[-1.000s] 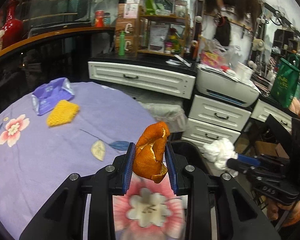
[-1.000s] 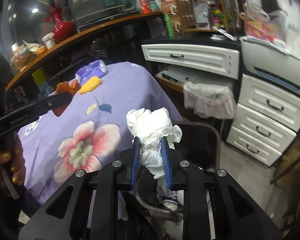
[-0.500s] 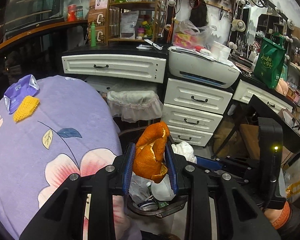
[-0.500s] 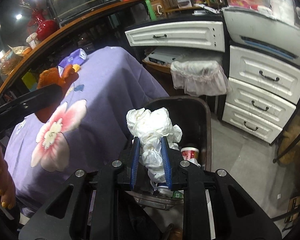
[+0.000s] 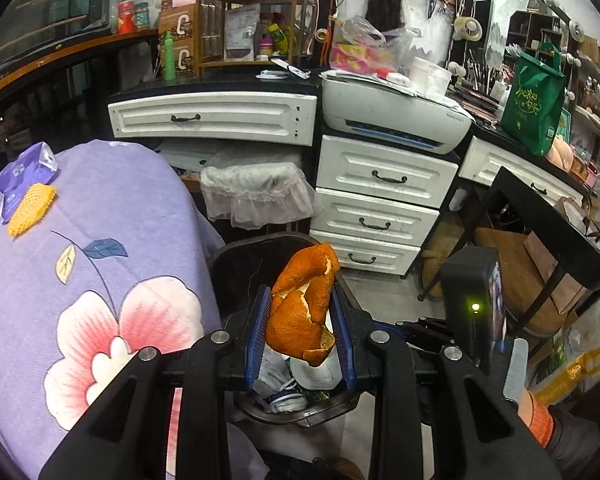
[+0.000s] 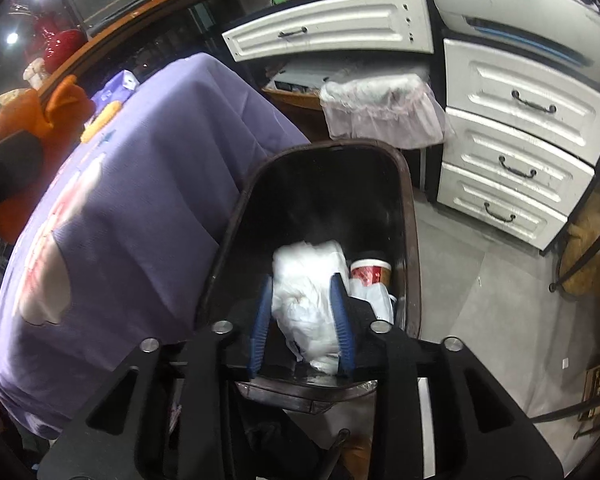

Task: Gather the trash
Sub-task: 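Lower the orange peel into the bin and open the left tool, then move both tools back over the table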

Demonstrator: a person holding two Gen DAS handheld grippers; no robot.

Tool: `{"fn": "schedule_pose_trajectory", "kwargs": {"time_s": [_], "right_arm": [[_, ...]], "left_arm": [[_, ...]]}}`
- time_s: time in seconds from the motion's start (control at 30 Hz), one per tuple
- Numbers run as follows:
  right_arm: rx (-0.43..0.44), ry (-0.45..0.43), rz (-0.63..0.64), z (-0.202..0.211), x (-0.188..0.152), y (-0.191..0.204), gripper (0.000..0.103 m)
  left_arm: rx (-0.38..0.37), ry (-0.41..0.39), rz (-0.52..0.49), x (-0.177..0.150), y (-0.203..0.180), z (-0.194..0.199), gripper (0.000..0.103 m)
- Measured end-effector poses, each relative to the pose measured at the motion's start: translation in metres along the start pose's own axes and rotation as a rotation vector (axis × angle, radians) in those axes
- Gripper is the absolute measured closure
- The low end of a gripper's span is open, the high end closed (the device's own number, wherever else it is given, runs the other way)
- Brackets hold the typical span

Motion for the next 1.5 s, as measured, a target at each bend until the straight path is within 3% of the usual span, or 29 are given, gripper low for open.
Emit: {"fn": "schedule_pose_trajectory", "kwargs": {"time_s": [0.07,0.23,0.77,1.03,1.1,1.17,1.37,1.5], "right_arm": [[0.001,-0.007,-0.013,0.003,-0.001,-0.002,0.053],[-0.035,-0.044,0.004,0.018,0.002,-0.004,0.047],[-0.125,-0.127,-0.078,0.069,0.003,-0.043,0.047],[-0.134,-0.137,-0.09,0.075,0.003,-0.046,0.047],[-0.135,-0.136,-0.093,0.075,0.003,-0.047,0.047],[-0.139,-0.134,-0.1,0.074,0.003,-0.047,0.047],[-0.142,-0.133,-0.103,0.075,0.004,-0.05,0.047],[-0.137,-0.134,-0.101,0.075,0.003,-0.05,0.047]], "left_arm": [[-0.002,0.007,-0.005,-0.001,-0.002,-0.003,0.073],[-0.015,0.026,-0.01,-0.003,-0.005,-0.008,0.073],[-0.024,0.082,-0.072,-0.007,-0.023,-0.037,0.073],[-0.019,0.13,-0.086,-0.009,-0.026,-0.06,0.072],[-0.016,0.132,-0.094,-0.011,-0.026,-0.063,0.067],[-0.008,0.13,-0.099,-0.01,-0.025,-0.065,0.048],[-0.003,0.102,-0.097,-0.009,-0.026,-0.061,0.025],[-0.012,0.066,-0.088,-0.007,-0.026,-0.052,0.017]]}}
Point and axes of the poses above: each gripper's, at about its wrist camera, not at the fingertips, and z roughly against the way its jaws point, y to its left, x to its top, the point moved 1 cm from there along -z, roughly the way its jaws point, and after that the axes turned 1 degree about -y, right-handed, at the moved point
